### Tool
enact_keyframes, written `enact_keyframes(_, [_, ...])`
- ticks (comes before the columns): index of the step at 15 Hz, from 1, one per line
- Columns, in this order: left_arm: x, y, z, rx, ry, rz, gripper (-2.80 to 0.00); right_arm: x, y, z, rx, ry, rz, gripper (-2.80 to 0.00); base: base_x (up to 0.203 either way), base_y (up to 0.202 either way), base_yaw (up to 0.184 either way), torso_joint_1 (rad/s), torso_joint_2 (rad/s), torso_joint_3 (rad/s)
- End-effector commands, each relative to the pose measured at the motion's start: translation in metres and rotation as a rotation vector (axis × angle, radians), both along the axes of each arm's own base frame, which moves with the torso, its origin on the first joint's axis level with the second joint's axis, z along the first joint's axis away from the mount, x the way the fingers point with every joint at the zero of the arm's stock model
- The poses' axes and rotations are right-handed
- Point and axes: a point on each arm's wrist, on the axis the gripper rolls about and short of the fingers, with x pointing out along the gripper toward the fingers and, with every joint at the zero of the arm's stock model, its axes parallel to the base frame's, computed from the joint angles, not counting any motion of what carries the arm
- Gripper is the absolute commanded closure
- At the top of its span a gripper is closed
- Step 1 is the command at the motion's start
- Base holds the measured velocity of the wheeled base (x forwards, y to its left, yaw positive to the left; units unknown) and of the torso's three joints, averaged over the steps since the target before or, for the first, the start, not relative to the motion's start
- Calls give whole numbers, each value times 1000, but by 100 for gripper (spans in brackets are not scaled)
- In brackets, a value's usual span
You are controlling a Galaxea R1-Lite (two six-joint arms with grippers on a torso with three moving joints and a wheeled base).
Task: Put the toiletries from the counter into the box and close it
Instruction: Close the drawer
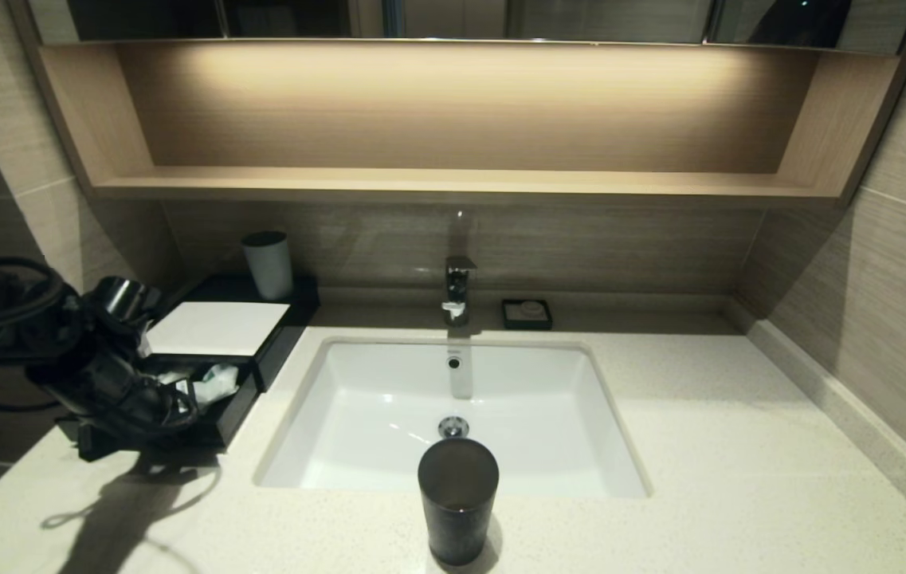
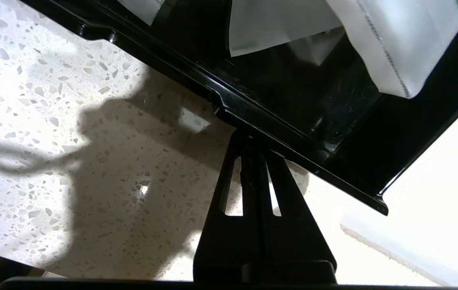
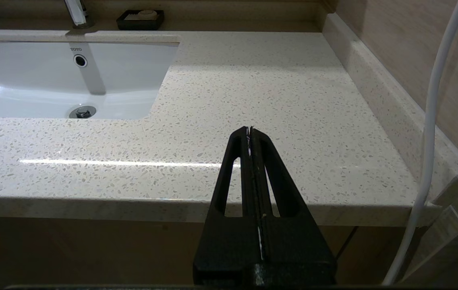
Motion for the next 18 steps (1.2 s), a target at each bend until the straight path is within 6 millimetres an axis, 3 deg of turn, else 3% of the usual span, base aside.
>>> enact_keyframes(1, [7, 0, -5, -4, 9, 8, 0, 0, 0, 0, 0, 1, 0, 0, 0, 0, 0, 0, 0, 0])
enact_keyframes(18, [41, 1, 5, -23, -81, 55, 0, 0, 0, 0, 0, 1, 0, 0, 0, 0, 0, 0, 0, 0])
